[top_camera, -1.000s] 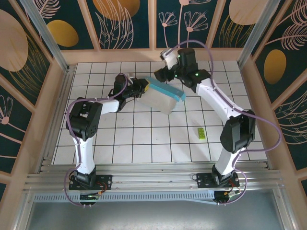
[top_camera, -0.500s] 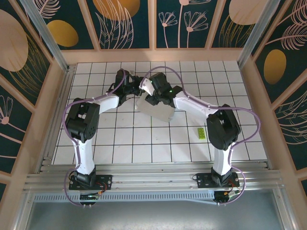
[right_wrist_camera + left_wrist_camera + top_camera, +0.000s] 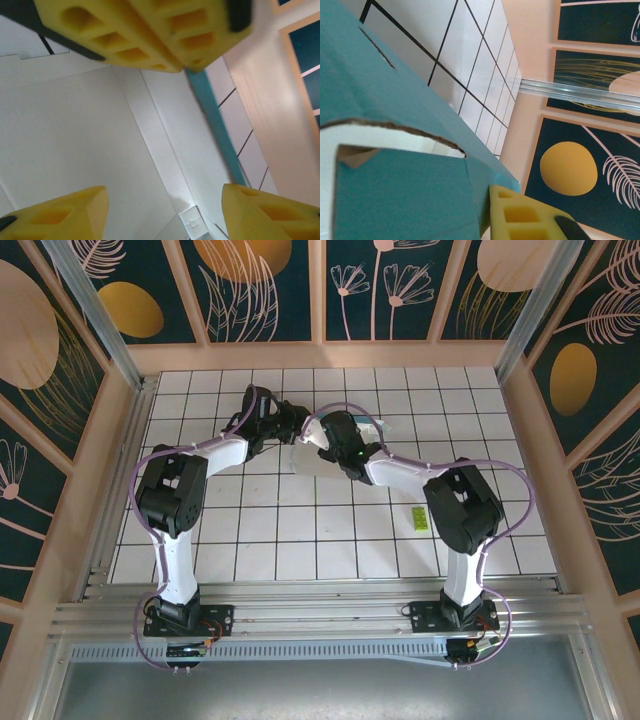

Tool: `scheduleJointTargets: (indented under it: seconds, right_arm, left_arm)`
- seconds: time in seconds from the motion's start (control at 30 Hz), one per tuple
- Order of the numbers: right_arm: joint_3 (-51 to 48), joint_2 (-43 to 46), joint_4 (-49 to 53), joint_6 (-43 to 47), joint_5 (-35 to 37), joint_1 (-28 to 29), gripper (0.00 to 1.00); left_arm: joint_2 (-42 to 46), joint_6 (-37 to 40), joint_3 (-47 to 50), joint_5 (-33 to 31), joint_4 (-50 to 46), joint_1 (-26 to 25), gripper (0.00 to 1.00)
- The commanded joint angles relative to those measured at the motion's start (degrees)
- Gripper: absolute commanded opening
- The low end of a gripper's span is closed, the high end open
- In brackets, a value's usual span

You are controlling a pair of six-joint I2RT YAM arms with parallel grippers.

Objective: Fold the paper box

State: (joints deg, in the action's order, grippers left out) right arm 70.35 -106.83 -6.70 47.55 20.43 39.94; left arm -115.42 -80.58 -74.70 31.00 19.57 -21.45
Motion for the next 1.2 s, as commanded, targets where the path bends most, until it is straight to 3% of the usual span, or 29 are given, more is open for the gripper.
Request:
scheduleJointTargets:
  seconds: [0.0,0.33,0.6,0.73,1.1,1.17]
  right_arm:
    - [-0.9,4.6,-6.9,3.1,-1.6,-0.9,0.63]
    - [-0.4,-0.2,-13.3,7.7,-4.1,-3.3,0.64]
    - [2.1,-1.8,-6.4,6.1,-12.0,-3.8,0.68]
    - [1.3,-3.6,-12.4,7.4,-7.9,-4.1,0.61]
    - [0.9,-5.8,-18.3,9.6,-7.5,-4.0,0.31]
    - [-0.1,-4.9,-17.7,9.7,-9.2,-3.8,0.33]
  left_arm:
    - [0.7,-3.1,-1.1,0.2,-5.5,-0.4,0.1]
    - [0.6,-4.0,-1.9,0.3,-4.9,-0.4,0.09]
    - [0.3,-4.1,-2.4,0.6,-4.8,-0.4,0.09]
    - [0.4,-4.3,-2.3,0.8,-4.8,-0.3,0.08]
    - [0.7,-5.1,-1.9,1.1,-3.9,-0.4,0.08]
    - [0.6,-5.4,-1.9,1.3,-3.7,-0.4,0.08]
